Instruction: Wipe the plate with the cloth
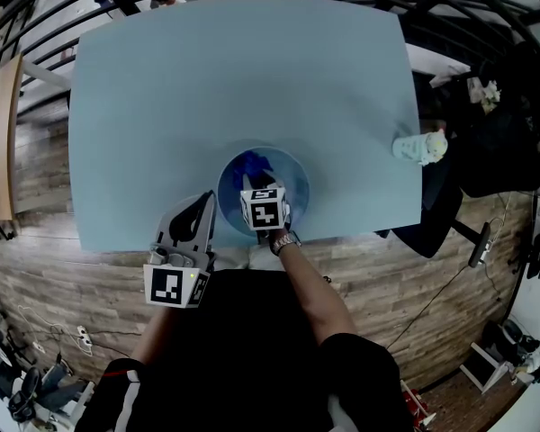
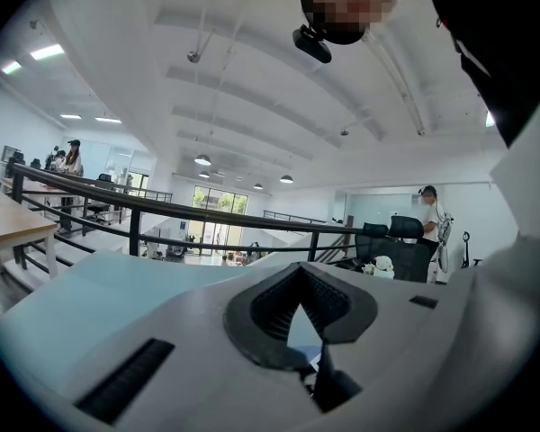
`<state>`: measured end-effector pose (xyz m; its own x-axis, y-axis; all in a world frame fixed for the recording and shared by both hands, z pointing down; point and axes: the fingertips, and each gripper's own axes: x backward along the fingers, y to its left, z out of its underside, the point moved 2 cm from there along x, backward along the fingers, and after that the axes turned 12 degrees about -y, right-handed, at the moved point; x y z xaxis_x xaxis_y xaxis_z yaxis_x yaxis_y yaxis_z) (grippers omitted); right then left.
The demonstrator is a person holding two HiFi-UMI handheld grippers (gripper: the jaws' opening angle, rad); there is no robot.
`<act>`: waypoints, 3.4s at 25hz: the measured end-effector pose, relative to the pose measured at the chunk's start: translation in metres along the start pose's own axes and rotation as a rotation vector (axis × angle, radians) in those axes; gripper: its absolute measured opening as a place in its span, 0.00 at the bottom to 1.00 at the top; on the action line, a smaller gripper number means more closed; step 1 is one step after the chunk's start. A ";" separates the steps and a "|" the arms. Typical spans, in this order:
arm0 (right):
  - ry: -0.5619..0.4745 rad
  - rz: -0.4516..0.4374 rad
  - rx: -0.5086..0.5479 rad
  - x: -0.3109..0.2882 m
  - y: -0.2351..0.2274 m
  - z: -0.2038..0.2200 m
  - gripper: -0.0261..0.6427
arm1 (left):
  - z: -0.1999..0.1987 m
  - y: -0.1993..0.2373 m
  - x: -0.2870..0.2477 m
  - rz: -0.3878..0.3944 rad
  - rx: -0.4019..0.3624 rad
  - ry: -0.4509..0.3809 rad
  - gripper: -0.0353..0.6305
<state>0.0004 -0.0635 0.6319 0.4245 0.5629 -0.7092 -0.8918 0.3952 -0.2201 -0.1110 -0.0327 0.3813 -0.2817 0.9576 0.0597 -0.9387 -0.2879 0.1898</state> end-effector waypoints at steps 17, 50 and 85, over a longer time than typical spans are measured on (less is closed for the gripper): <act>-0.002 0.066 -0.028 0.011 -0.034 0.004 0.22 | 0.003 -0.011 0.005 0.033 -0.012 0.001 0.05; -0.049 0.042 -0.033 0.048 -0.008 0.005 0.22 | 0.004 -0.022 0.029 0.013 -0.012 -0.006 0.05; 0.052 -0.044 -0.007 0.013 0.031 0.034 0.22 | 0.004 -0.020 0.033 0.013 -0.028 0.003 0.06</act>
<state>-0.0160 -0.0193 0.6387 0.4551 0.5068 -0.7321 -0.8735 0.4137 -0.2566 -0.1008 0.0043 0.3833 -0.2943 0.9539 0.0585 -0.9403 -0.3000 0.1610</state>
